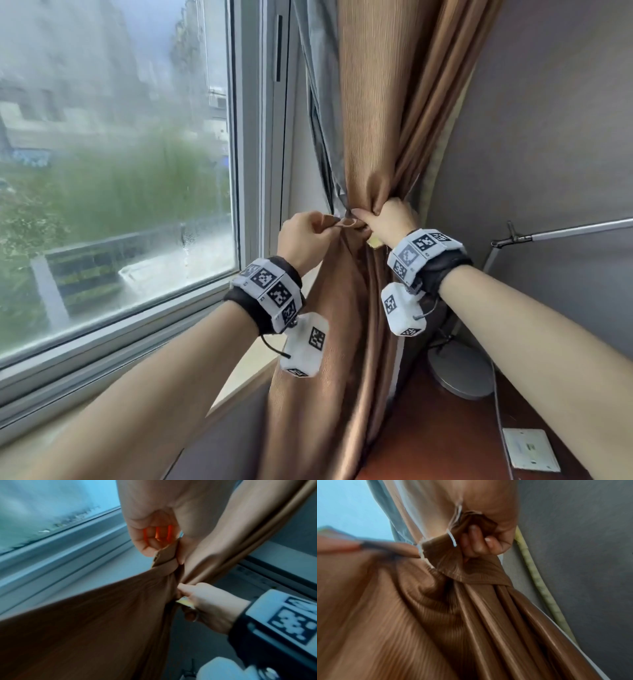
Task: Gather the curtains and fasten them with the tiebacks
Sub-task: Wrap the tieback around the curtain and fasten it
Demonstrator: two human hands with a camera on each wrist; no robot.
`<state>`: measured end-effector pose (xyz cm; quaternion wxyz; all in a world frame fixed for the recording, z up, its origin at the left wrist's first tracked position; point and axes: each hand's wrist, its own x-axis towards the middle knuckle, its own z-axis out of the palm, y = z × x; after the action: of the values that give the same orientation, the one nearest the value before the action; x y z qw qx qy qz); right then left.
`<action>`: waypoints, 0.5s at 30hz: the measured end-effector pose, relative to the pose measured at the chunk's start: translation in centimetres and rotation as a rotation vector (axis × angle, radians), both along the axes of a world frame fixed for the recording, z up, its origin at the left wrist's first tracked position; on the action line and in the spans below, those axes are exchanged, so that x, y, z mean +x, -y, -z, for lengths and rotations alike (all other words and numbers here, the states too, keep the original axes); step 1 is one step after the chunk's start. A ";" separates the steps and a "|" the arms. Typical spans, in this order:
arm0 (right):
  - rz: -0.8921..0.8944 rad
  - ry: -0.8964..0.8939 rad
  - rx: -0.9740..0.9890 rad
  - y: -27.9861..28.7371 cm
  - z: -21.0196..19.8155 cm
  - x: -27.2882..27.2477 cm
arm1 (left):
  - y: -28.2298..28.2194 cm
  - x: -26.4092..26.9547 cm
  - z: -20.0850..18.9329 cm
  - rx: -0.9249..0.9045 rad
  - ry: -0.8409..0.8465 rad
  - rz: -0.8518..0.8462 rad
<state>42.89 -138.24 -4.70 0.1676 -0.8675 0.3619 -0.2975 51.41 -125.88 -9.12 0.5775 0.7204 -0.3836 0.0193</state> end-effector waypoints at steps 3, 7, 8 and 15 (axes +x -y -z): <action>0.011 -0.027 -0.014 0.8 0.1 -0.2 | 0.9 -1.5 -1.8 -0.005 0.069 0.041; 0.004 0.007 0.046 2.5 0.2 -1.0 | 3.0 -2.8 -2.4 0.091 0.029 0.172; 0.003 0.005 0.051 2.8 0.2 -1.4 | 3.5 -3.0 -2.5 0.085 -0.033 0.238; -0.019 0.033 0.042 5.9 0.5 -3.9 | 5.3 -4.1 -3.1 0.020 -0.241 0.482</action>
<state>38.94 -144.11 -5.17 0.1947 -0.8620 0.3569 -0.3026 47.26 -131.14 -6.03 0.5998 0.6109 -0.4728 -0.2084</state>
